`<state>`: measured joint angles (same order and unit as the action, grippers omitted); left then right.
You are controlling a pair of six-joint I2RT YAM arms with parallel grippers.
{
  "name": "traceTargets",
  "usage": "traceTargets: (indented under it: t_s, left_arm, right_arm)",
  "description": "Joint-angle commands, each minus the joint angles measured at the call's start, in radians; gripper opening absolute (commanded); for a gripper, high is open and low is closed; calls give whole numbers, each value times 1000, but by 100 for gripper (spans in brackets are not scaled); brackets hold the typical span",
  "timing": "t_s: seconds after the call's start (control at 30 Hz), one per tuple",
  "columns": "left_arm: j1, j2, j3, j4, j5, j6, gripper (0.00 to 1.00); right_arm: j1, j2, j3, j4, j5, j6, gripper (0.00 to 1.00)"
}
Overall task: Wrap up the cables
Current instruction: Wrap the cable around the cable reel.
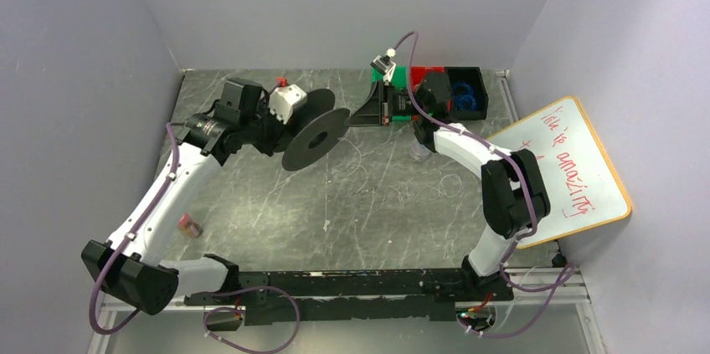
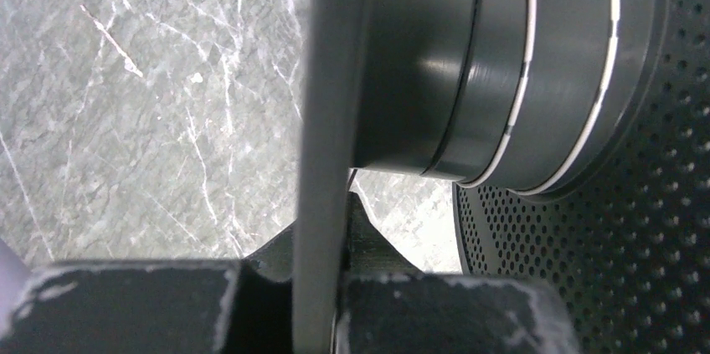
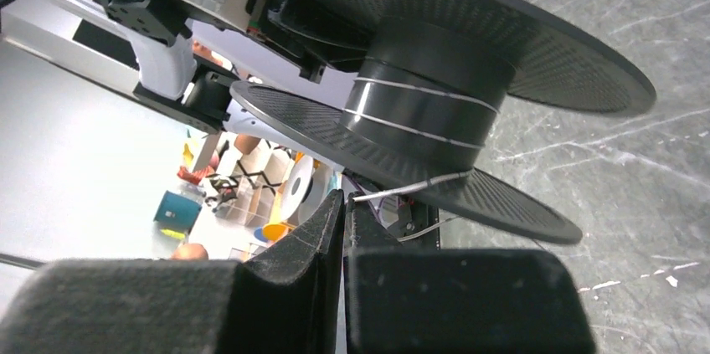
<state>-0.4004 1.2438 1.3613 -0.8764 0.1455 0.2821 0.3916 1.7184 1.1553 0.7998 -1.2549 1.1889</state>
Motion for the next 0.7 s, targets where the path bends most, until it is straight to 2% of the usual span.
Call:
traceTargets:
  t_s: [0.0,0.17,0.3,0.43,0.53,0.6,0.67]
  left_arm:
    - [15,25,32,121,-52,-94,2]
    - [15,58,44,139,-142,-123,2]
    - [16,87,45,158,-253,-139,2]
    - [15,95,37,171,-274,-152,2]
    - [15,100,38,168,-274,-163,2]
    - [15,100,38,171,-266,-172,2]
    - [14,98,42,169,-243,-175,2]
  right_arm:
    - [50,-70,4,127,-51,45,6]
    - [78,-50,24,196,-45,98,9]
    - [96,0,65,405,-48,261,12]
    - [104,62,127,540,-48,397,12]
    - [119,71,144,404,-46,299,5]
    - [131,69,139,283,-42,195,5]
    - [140,71,128,237,-49,130,7]
